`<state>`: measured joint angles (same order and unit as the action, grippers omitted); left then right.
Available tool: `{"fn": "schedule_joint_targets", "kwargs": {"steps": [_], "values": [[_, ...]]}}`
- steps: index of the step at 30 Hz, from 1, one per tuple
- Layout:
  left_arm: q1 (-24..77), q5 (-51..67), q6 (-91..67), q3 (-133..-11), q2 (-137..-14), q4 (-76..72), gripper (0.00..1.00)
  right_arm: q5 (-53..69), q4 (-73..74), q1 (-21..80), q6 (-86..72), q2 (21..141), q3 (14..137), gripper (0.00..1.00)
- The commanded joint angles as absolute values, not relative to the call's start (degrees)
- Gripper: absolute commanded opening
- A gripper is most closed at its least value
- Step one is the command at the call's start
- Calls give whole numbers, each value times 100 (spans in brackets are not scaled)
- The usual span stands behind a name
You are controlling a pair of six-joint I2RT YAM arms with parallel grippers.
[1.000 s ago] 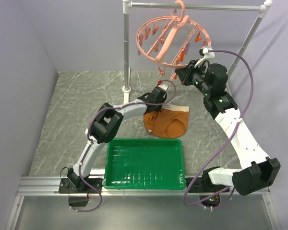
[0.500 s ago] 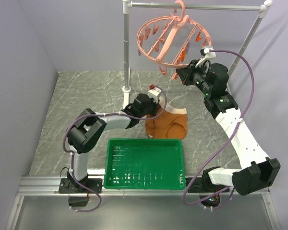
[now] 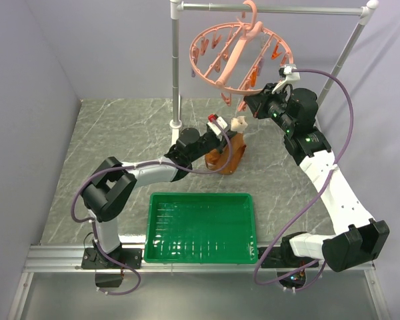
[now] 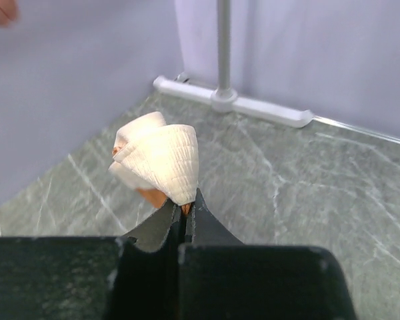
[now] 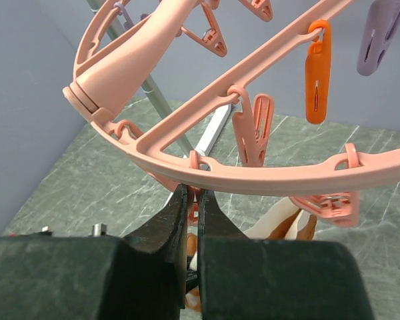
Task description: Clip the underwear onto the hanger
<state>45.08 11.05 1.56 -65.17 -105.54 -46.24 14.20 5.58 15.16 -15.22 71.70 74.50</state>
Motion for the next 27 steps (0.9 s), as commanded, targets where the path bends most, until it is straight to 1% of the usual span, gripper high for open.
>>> {"fn": "schedule_joint_targets", "kwargs": {"steps": [1,8,27], "values": [[4561,1555,404,-6495,-10187,-5229,0,1485,615,1477,-1556,7154,7567,0],[4606,1810,790,-6416,-10134,-5607,0,1547,703,1477,-1529,7154,7594,0],[4614,2100,1256,-6715,-10257,-5607,0,1661,861,1485,-1450,7137,7611,0]]}}
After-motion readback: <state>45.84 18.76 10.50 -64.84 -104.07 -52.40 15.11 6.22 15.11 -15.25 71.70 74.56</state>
